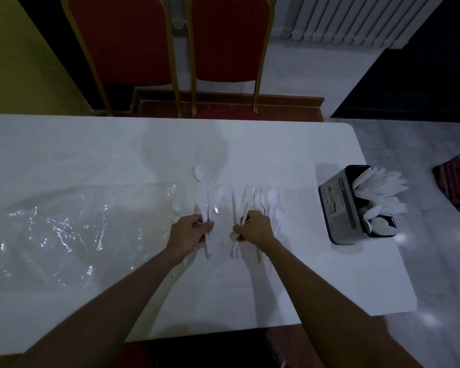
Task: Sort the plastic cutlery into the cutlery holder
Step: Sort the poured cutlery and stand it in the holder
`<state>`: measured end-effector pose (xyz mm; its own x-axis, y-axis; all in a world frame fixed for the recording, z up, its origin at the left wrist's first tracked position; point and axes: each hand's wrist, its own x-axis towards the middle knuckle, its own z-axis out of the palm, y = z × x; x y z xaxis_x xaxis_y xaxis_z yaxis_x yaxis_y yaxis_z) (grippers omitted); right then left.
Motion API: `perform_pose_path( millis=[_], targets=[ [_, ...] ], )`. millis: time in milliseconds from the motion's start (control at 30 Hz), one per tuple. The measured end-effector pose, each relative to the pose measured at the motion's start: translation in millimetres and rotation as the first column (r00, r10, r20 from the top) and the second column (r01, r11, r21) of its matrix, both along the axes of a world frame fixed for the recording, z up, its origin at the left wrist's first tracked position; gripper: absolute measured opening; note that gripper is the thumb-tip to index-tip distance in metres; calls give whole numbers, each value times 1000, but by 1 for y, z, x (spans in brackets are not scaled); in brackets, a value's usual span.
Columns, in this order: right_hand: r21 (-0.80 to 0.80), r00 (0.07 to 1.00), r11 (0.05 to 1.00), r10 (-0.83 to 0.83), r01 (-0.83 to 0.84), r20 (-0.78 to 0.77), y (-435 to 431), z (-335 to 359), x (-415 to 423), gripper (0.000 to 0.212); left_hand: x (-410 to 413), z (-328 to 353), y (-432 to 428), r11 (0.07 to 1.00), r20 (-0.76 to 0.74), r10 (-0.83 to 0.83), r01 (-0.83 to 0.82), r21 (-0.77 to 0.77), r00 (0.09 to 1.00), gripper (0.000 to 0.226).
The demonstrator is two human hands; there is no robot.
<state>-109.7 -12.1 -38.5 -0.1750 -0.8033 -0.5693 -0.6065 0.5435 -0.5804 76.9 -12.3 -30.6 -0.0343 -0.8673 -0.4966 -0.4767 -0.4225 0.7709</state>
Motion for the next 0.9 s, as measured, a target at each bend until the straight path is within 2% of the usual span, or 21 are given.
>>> perform_pose_path(
  millis=[133, 233, 367, 533, 700, 800, 900],
  targets=[
    [34, 969, 986, -167, 163, 184, -3, 32, -18, 12, -1, 20, -13, 998, -162, 10, 1, 68, 987, 16],
    [11, 953, 984, -177, 180, 247, -6, 61, -33, 21, -9, 38, -22, 997, -247, -27, 45, 67, 969, 15],
    [-116, 925, 968, -172, 222, 339, -14, 112, -64, 29, -39, 69, -45, 997, -265, -78, 74, -27, 961, 18],
    [-292, 941, 926, -148, 240, 305, -19, 174, -131, 23, -105, 118, -70, 987, -339, -108, 60, -148, 935, 18],
    [-431, 942, 843, -237, 322, 239, -5, 221, -216, 23, -192, 154, -74, 980, -473, -135, 47, -195, 871, 12],
    [-436, 941, 834, -289, 337, 175, 5, 225, -260, 20, -237, 160, -65, 981, -517, -148, 59, -186, 843, 10],
    [-408, 960, 875, -279, 260, 15, 12, 205, -296, 21, -279, 149, -54, 977, -454, -176, 100, -187, 873, 9]
  ],
)
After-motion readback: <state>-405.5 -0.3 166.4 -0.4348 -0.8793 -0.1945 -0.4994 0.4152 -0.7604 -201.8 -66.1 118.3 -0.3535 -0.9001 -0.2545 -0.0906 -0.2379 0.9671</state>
